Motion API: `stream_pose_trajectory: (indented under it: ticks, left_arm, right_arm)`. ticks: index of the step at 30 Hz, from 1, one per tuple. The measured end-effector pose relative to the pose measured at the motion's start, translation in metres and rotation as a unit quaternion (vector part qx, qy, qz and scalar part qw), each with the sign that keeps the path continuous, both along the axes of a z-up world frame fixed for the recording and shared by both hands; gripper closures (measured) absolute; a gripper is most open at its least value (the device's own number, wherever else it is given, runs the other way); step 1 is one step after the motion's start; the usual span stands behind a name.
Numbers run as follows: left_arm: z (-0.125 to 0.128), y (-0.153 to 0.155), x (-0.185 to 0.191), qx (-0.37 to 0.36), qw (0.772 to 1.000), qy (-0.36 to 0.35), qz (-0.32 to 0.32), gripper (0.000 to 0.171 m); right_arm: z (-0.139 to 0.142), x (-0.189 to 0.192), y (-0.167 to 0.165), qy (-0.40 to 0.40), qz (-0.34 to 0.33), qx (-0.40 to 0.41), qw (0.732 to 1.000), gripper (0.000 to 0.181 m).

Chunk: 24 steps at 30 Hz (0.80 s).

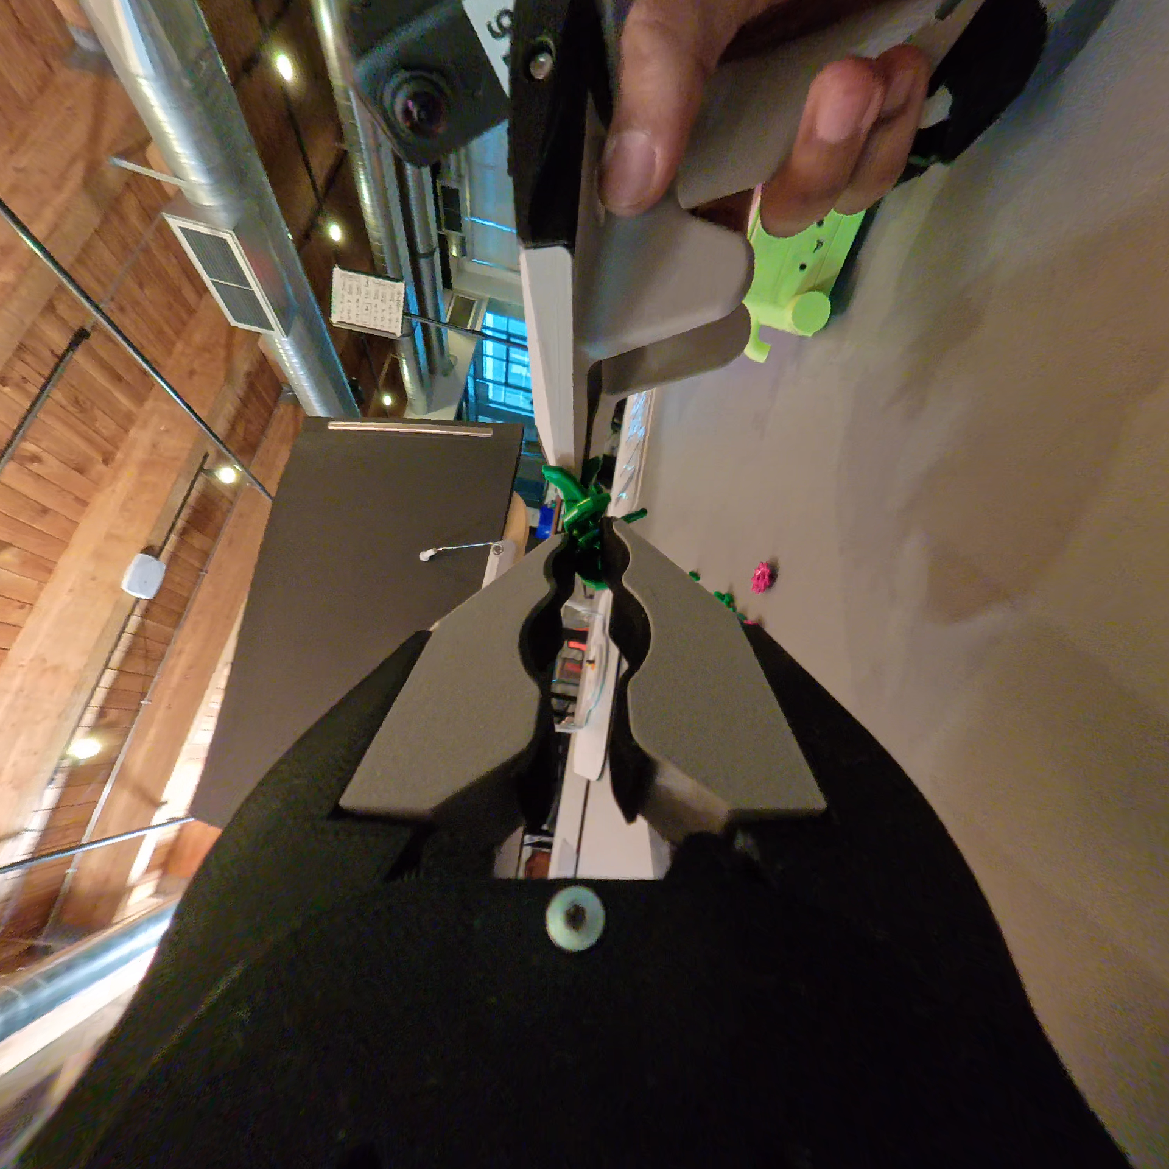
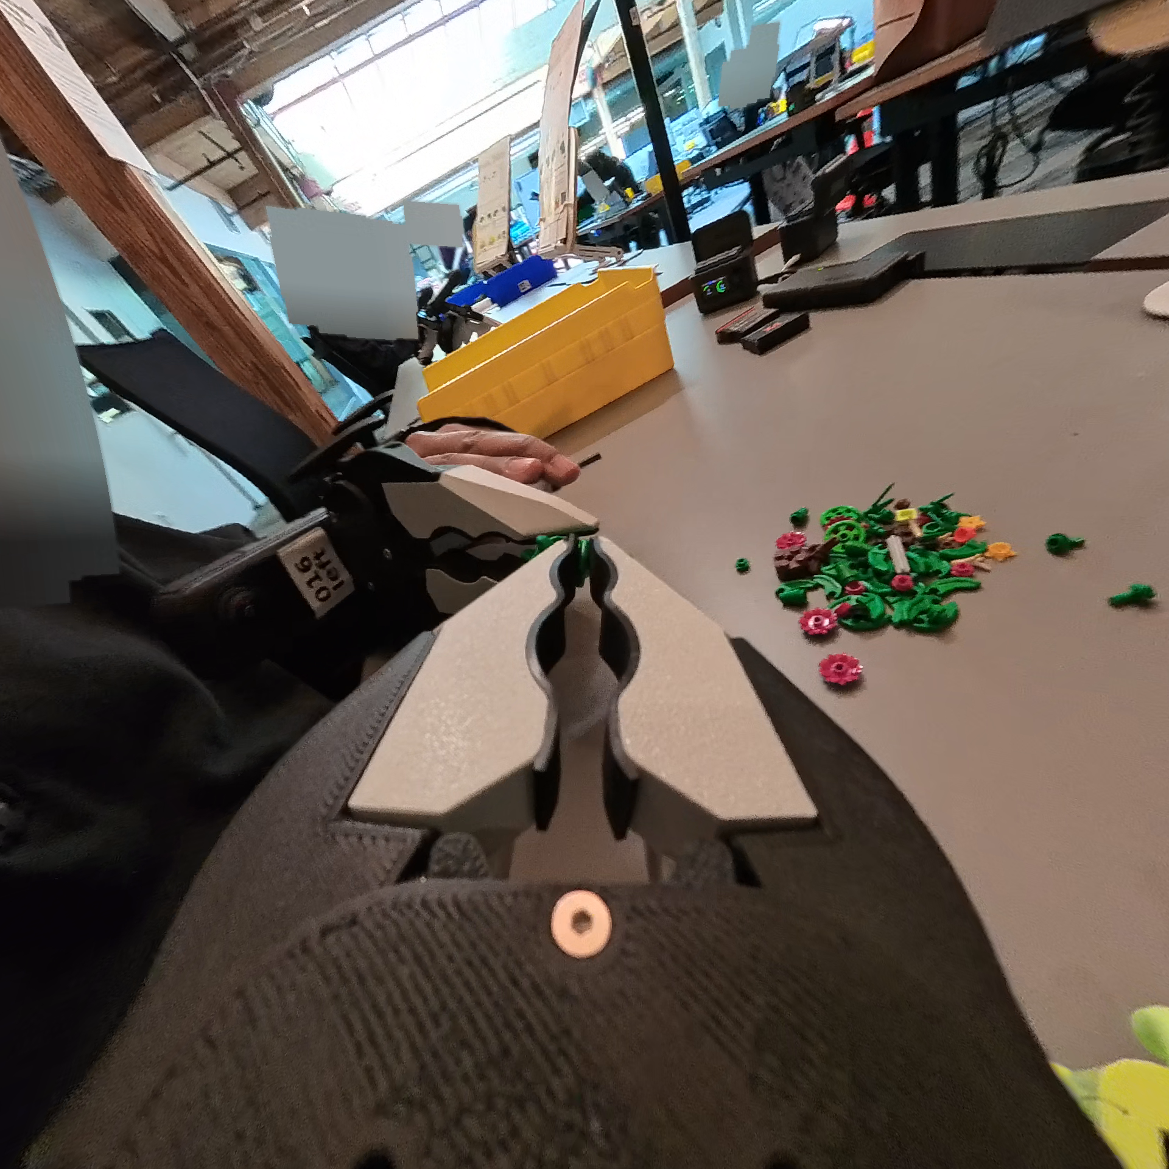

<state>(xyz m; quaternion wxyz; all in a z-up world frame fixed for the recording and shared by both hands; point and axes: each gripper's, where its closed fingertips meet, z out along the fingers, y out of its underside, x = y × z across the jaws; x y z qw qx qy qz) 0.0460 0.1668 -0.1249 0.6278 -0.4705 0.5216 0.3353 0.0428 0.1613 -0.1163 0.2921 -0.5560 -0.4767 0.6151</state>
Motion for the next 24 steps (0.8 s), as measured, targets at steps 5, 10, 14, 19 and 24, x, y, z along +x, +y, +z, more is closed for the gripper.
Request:
stream_pose_trajectory:
  ticks: [5, 10, 14, 19, 24]
  left_arm:
    - [0.008, -0.008, 0.012, -0.054, 0.991, -0.107, -0.063, 0.167]
    - [0.018, -0.014, 0.018, -0.152, 0.946, -0.252, -0.134, 0.166]
    - [0.027, -0.022, 0.022, -0.221, 0.893, -0.342, -0.19, 0.167]
    - [0.034, -0.032, 0.025, -0.326, 0.804, -0.425, -0.257, 0.167]
    - [0.042, -0.039, 0.025, -0.413, 0.684, -0.51, -0.32, 0.167]
  right_arm:
    - [0.007, 0.01, -0.006, -0.001, 0.073, -0.127, 0.989, 0.181]
    - [0.017, 0.015, -0.01, 0.029, 0.121, -0.22, 0.967, 0.181]
    - [0.024, 0.018, -0.015, 0.043, 0.159, -0.262, 0.951, 0.181]
    - [0.027, 0.022, -0.025, 0.046, 0.211, -0.31, 0.926, 0.181]
    - [0.033, 0.024, -0.032, 0.056, 0.234, -0.306, 0.921, 0.18]
